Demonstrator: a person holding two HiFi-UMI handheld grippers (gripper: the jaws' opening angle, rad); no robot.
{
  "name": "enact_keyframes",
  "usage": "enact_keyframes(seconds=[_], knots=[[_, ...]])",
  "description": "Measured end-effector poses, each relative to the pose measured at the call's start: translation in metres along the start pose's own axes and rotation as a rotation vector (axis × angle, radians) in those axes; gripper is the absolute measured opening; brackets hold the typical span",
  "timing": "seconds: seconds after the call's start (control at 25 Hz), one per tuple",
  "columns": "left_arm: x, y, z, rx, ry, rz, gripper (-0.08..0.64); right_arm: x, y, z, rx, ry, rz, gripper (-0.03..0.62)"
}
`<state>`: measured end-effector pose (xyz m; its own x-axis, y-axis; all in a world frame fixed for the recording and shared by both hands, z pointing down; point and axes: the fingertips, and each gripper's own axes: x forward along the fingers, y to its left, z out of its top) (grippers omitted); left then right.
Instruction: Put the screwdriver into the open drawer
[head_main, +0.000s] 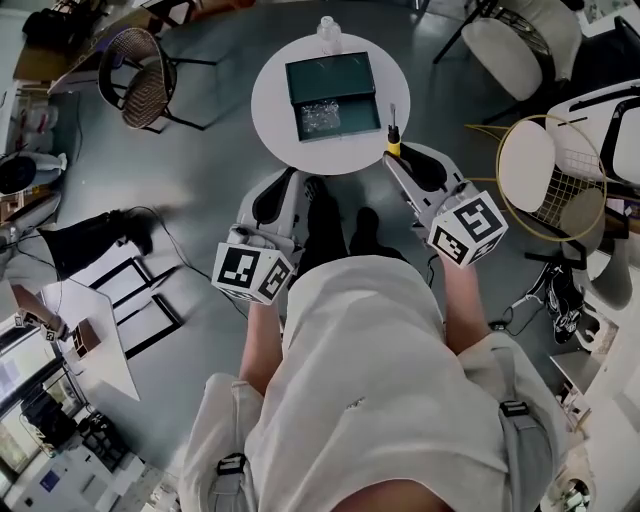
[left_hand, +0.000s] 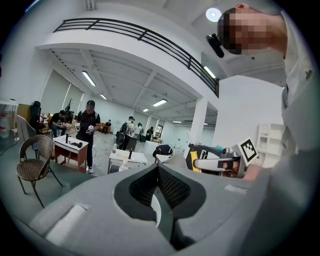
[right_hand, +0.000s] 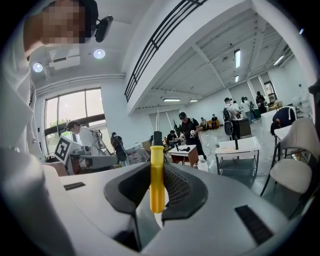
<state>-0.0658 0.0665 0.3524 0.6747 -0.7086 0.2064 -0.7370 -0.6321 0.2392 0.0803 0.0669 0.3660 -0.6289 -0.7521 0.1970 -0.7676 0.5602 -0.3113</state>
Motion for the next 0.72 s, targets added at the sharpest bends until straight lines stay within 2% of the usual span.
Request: enact_keyframes(seconds=[0.72], knots=[[0.079,0.113,0.067,0.017,-0.038,-0.154,0.011,0.107,-0.035,0.072,-0.071,-0.025,-0.145,0.086]])
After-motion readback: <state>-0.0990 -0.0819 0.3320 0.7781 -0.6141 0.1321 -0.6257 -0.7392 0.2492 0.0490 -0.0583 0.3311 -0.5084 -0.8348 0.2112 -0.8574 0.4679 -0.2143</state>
